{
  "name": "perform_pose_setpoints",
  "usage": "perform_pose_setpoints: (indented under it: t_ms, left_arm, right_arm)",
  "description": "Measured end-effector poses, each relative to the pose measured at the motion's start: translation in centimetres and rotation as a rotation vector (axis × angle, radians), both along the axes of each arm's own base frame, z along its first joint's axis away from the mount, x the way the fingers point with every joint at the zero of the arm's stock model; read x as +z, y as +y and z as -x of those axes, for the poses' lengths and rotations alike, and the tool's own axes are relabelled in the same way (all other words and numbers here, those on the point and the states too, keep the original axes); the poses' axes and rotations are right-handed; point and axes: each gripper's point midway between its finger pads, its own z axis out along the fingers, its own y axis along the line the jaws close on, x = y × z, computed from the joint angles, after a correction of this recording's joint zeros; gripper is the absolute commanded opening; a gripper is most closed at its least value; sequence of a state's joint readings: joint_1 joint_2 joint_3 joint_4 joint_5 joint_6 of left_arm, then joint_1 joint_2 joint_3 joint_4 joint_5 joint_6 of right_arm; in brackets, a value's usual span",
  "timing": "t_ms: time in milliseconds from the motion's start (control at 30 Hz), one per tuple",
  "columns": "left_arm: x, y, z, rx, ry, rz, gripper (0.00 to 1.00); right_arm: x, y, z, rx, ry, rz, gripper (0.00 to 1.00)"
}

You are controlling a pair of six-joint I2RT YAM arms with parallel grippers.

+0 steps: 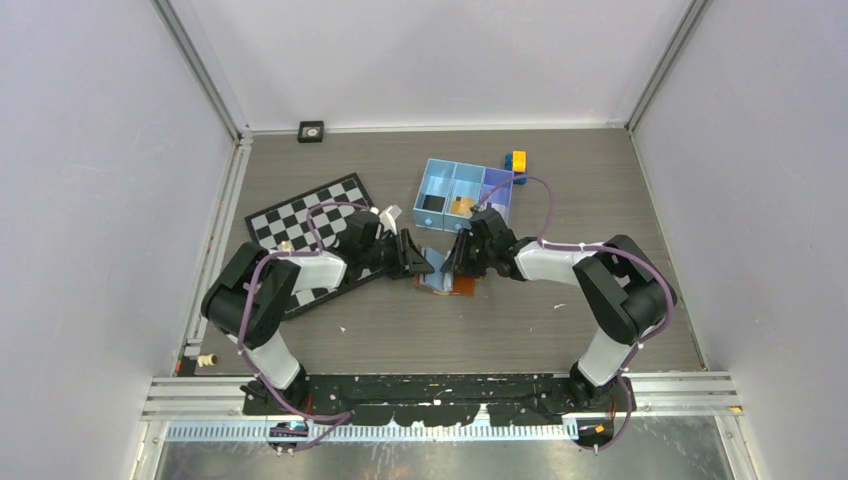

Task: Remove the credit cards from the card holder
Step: Open the card holder at the center of the board.

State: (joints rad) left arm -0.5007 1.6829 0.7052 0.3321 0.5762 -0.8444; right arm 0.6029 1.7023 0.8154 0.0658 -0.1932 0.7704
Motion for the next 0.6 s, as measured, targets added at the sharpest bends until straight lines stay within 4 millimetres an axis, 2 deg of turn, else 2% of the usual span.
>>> perform_pose_setpoints:
  t_ms: [67,267,467,600]
  left_arm:
    - [0.1,-0.1,0.0,-0.002,-0.001,0.002,0.33]
    - [0.3,-0.1,-0.3,-0.002,-0.007,-0.005,0.13]
    - [-0.4,0.3,-0.4,0.016,0.007,-0.043,0.08]
    - [-0.2,0.6,-0.3,0.02,-0.006,-0.062,0.06]
  right_arm:
    - [0.0,0.0,0.0,0.0,-0.001,0.0,0.32]
    - [0.0,0.0,0.0,0.0,-0.001,-0.001,0.34]
    - [0.1,-0.6,-0.1,-0.018,-0.012,0.037,0.37]
    - [0.7,-2.4,0.1,-0.052,-0.05,0.133,0.38]
